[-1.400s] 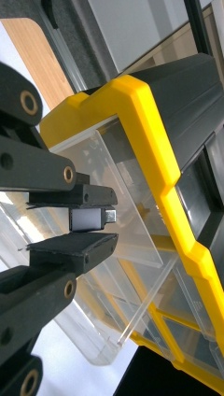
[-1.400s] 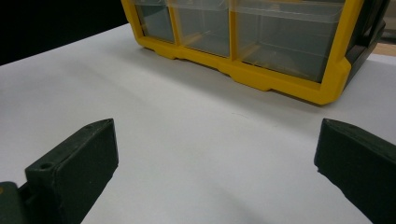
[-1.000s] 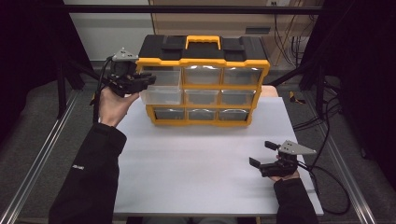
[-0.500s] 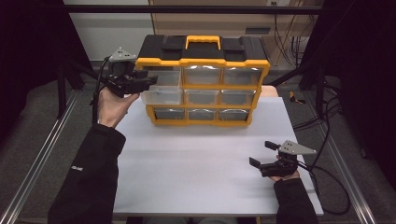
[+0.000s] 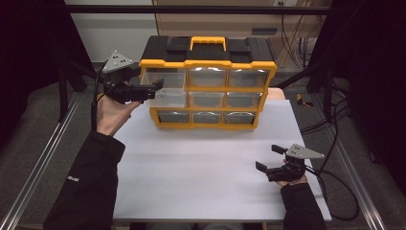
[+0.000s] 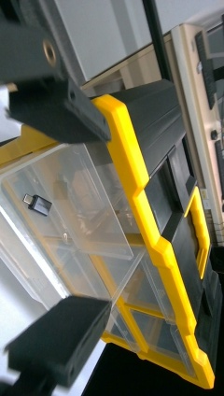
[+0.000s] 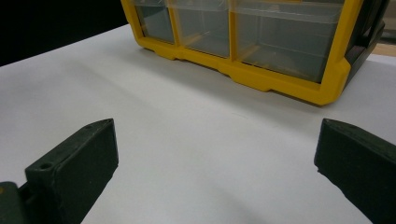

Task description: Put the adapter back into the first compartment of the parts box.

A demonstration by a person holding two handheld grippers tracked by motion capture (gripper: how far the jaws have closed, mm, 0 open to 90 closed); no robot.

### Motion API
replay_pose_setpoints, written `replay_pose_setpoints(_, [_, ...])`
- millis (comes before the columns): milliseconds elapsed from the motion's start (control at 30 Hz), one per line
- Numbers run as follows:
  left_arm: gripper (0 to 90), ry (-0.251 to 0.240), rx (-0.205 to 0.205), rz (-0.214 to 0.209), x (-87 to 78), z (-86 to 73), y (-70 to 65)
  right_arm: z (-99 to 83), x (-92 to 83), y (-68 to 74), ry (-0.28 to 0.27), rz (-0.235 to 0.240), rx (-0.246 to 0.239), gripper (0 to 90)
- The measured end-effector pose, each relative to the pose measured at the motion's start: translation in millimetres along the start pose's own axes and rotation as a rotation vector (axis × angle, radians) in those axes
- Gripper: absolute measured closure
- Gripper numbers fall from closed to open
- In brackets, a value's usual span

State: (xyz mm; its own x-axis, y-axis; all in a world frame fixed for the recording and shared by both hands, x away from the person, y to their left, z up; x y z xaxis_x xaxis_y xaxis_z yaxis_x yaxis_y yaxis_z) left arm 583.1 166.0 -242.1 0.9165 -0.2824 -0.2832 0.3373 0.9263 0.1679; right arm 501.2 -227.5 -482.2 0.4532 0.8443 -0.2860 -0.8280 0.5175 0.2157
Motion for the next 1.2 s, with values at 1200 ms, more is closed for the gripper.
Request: replay_pose_setpoints(1200, [0.0, -0.064, 0.019, -0.057, -37.7, -31.2, -7.1, 0.1, 0.2, 0.0, -0.001, -0.001, 0.002, 0.2])
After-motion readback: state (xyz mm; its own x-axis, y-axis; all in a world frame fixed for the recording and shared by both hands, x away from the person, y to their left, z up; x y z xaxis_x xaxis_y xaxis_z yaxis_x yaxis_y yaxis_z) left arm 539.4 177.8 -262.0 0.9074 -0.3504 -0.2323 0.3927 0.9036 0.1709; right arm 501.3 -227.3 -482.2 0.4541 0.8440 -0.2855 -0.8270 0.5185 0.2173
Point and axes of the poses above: each handheld gripper's, and its own axes: x roughly forward along the jaws, z roughly out of its top, y roughly to its left, the point moved 7 cm from there along x, roughly forward along the jaws, and after that the axes turned 15 degrees about z, right-handed, at the moved point
